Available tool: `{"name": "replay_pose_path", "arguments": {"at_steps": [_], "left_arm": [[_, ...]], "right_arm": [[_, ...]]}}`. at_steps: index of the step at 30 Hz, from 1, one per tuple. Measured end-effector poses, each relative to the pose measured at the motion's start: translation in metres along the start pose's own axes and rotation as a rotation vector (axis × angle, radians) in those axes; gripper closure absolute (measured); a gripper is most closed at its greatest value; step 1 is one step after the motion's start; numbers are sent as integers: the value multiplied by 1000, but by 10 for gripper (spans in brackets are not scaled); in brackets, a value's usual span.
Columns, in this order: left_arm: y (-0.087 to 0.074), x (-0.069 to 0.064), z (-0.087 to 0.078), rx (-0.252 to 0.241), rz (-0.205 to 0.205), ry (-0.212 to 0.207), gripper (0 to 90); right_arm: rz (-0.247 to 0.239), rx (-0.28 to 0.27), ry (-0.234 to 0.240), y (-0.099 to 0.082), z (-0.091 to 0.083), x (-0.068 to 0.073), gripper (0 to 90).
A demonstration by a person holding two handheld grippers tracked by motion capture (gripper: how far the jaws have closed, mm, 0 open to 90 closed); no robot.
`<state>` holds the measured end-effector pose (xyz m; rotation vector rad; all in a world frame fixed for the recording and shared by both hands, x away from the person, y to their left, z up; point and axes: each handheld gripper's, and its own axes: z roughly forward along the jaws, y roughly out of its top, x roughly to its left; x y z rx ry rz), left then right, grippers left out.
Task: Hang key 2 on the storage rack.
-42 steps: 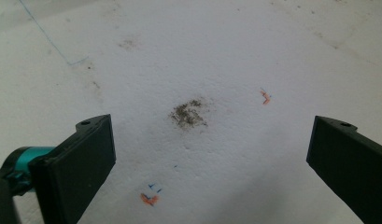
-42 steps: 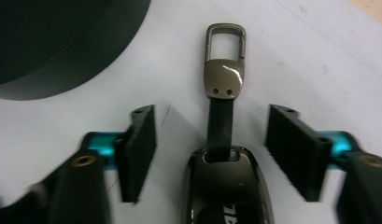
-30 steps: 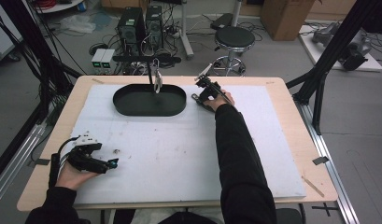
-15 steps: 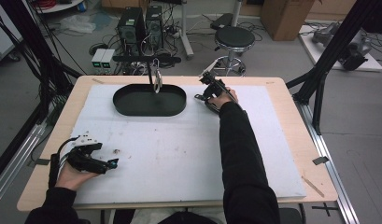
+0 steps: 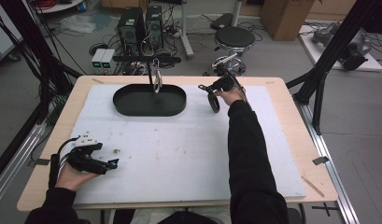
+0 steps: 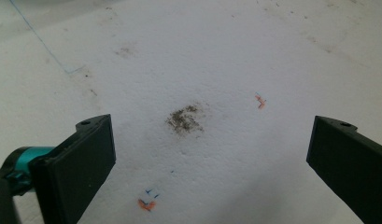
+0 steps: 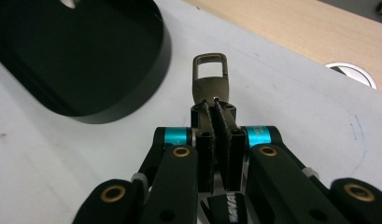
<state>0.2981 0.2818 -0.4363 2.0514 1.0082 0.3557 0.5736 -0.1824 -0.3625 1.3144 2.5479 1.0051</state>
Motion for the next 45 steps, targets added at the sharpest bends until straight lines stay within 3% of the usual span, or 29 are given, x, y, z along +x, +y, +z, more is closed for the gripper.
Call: {"name": "replay_pose_path", "arguments": {"at_steps": [3,16,22,27,32,45], "left_arm": [[0,0,0,-2,-1,0,17],[0,-2,1,-5,-13,5,17],[0,-3,-1,-22,-11,-6,17],[0,-2,1,-14,-12,-9,17],[0,-3,1,-4,1,-13,17],[0,-2,1,-20,-11,-16,17]], "right_arm": [[-11,-16,12,-1,-5,0,872],[50,-113,116,1,-46,7,871],[67,-225,189,3,-66,14,871],[62,-273,217,5,-73,20,870],[61,-278,242,6,-76,27,870],[70,-308,290,14,-74,39,869]]}}
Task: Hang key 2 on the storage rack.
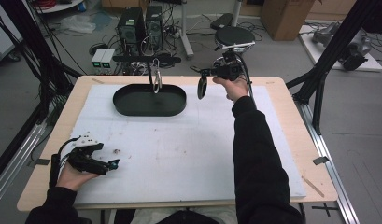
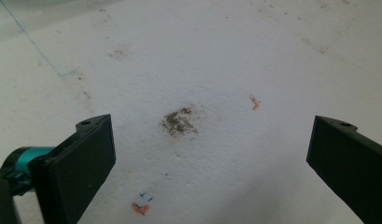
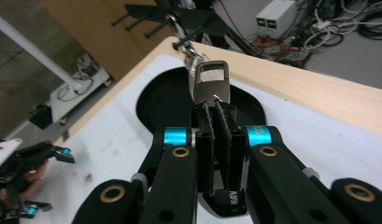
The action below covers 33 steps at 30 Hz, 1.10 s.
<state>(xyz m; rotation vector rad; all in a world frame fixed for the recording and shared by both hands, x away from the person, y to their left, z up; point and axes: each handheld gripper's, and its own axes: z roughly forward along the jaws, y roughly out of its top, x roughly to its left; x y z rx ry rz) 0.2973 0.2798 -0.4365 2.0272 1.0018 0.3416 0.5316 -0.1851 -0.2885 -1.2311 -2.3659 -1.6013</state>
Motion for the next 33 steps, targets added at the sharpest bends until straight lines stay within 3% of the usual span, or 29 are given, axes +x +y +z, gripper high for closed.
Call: {"name": "replay_pose_path", "arguments": {"at_steps": [14,26,33], "left_arm": [[0,-1,-1,-2,9,-7,17],[0,-1,-1,-1,6,-9,17],[0,-1,-1,-6,3,-8,18]], "right_arm": [[-55,16,10,20,27,27,869],[-38,14,3,17,54,25,868],[-53,31,3,15,62,24,867]]}}
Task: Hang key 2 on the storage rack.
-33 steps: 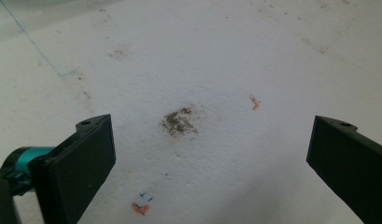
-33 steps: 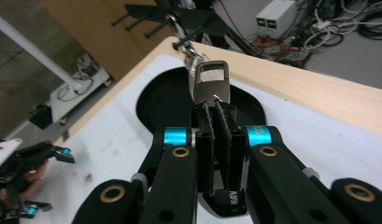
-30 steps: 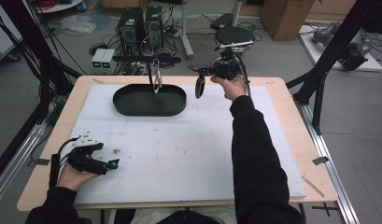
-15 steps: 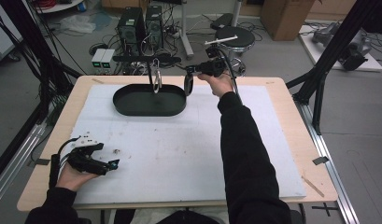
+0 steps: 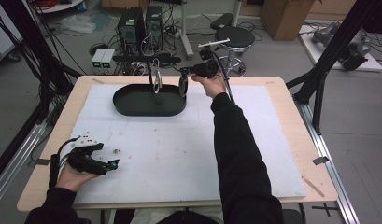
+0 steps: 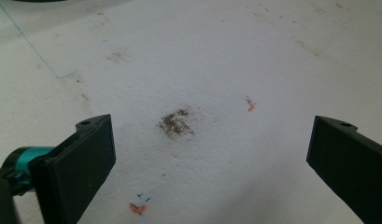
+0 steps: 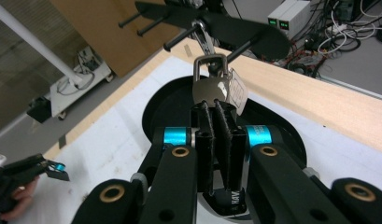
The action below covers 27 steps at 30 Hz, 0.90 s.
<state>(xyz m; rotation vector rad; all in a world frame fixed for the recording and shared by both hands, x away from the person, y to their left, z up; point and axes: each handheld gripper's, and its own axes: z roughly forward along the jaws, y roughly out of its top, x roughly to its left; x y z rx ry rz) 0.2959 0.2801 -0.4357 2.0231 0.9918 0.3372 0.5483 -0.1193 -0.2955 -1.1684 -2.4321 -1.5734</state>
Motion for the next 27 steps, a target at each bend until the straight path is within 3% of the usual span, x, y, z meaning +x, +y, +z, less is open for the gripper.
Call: {"name": "replay_pose_path", "arguments": {"at_steps": [6,14,18,24,27], "left_arm": [[0,0,0,2,2,2,17],[0,0,0,9,6,2,17],[0,0,0,8,6,3,17],[0,0,0,7,3,-2,17],[0,1,0,0,-1,-1,17]], "right_arm": [[-14,11,6,-1,6,-1,867],[-55,15,-24,-1,11,0,865],[-113,13,-96,-1,14,5,864],[-153,12,-142,-2,19,8,861],[-150,9,-153,-3,21,6,861]]}}
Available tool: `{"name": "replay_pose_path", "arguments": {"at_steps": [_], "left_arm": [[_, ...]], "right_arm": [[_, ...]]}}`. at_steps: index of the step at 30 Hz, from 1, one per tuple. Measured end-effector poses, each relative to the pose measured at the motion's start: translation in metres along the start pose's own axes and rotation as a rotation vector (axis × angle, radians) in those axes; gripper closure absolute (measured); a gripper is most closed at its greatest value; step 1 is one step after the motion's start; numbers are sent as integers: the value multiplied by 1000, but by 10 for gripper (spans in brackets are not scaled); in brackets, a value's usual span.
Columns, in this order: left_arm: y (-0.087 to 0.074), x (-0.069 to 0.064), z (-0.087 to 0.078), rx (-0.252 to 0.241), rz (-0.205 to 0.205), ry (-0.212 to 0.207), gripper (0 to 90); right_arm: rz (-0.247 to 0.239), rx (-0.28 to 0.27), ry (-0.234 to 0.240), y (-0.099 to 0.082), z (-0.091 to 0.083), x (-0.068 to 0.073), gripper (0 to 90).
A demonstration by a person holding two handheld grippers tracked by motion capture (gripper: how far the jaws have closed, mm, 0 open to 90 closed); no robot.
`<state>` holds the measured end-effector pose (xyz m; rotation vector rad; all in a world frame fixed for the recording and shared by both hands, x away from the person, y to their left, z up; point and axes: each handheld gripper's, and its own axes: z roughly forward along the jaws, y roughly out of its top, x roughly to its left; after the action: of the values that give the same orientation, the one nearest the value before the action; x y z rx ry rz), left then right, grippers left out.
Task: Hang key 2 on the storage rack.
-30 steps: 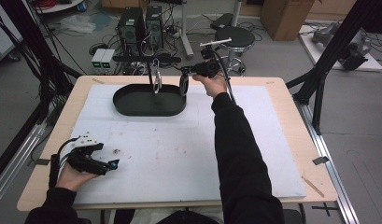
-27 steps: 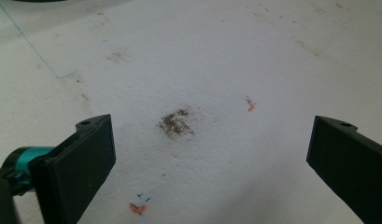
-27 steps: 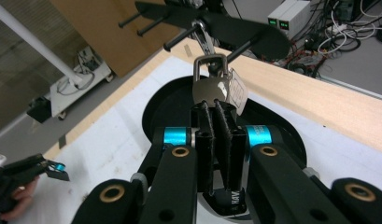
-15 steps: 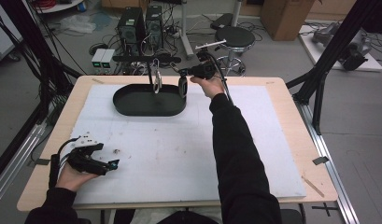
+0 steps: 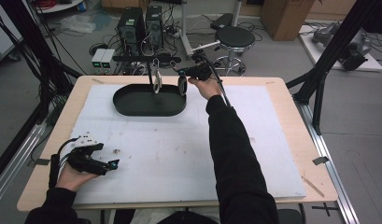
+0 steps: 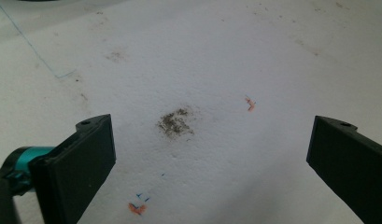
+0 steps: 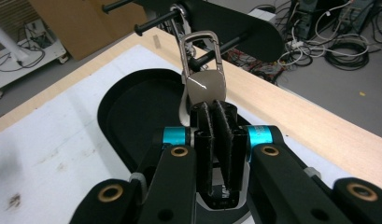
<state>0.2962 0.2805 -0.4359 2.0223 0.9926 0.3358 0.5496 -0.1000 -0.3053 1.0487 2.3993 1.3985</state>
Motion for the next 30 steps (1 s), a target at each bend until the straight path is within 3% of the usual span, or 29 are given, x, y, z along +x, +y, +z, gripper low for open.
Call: {"name": "replay_pose_path", "arguments": {"at_steps": [11,25,30], "left_arm": [[0,0,0,0,-1,-1,17],[0,1,0,-6,-2,-6,17],[0,1,-1,-7,1,-3,17]], "right_arm": [[-55,3,-53,-2,6,6,856],[-47,-25,-82,-5,16,7,838],[-51,-16,-79,-6,21,8,769]]}}
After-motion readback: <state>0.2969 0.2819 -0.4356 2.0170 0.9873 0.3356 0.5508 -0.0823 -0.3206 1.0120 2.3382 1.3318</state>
